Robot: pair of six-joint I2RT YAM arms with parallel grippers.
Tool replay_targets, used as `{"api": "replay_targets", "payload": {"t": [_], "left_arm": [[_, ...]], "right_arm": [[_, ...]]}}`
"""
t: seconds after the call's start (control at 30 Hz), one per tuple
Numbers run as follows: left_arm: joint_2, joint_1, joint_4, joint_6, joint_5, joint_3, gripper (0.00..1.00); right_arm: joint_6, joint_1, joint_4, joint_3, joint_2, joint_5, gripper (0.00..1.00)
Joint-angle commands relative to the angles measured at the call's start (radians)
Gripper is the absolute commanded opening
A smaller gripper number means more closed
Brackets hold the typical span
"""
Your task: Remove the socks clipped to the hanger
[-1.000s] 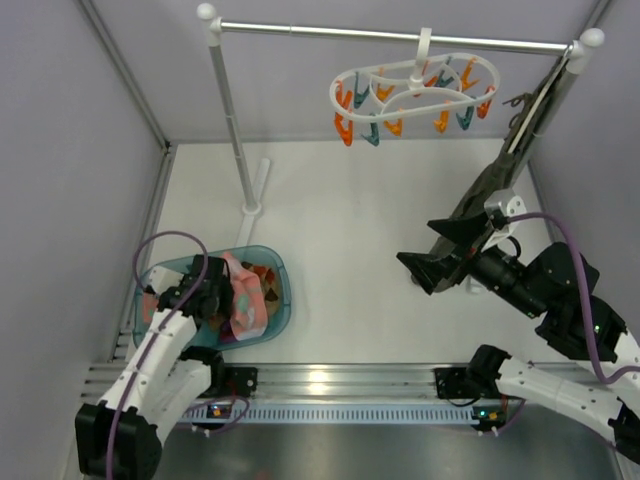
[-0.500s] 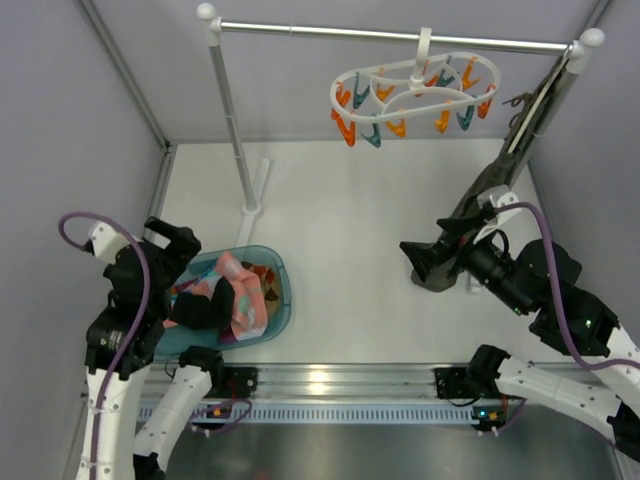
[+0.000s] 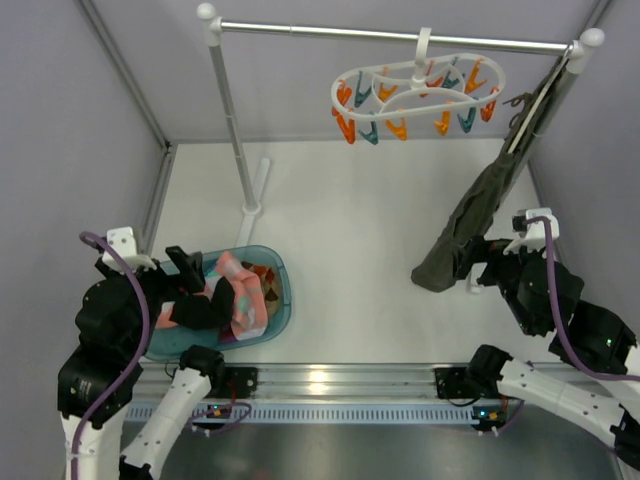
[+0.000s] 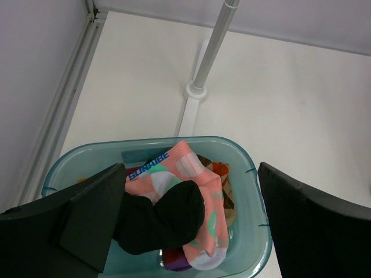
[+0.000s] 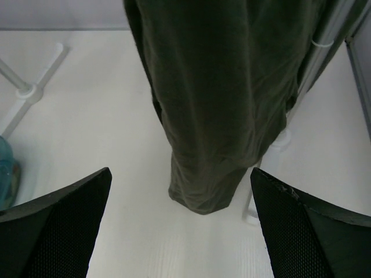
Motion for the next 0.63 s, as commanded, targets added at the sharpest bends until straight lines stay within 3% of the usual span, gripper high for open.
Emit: {"api": "replay_targets", "payload": {"t": [0.0,0.6], "left_arm": [[-0.021,-0.021,-0.014,0.037,-0.041,-0.015,0.99],[-0.063,-0.041,0.032,0.028,-0.016,-0.049,0.99]], "right_arm": [[0.014,-0.007,-0.065,-0.023,-0.038,0.084,1.0],[0.031,-0.006,-0.101,-0.032,-0.066,0.081,1.0]]}}
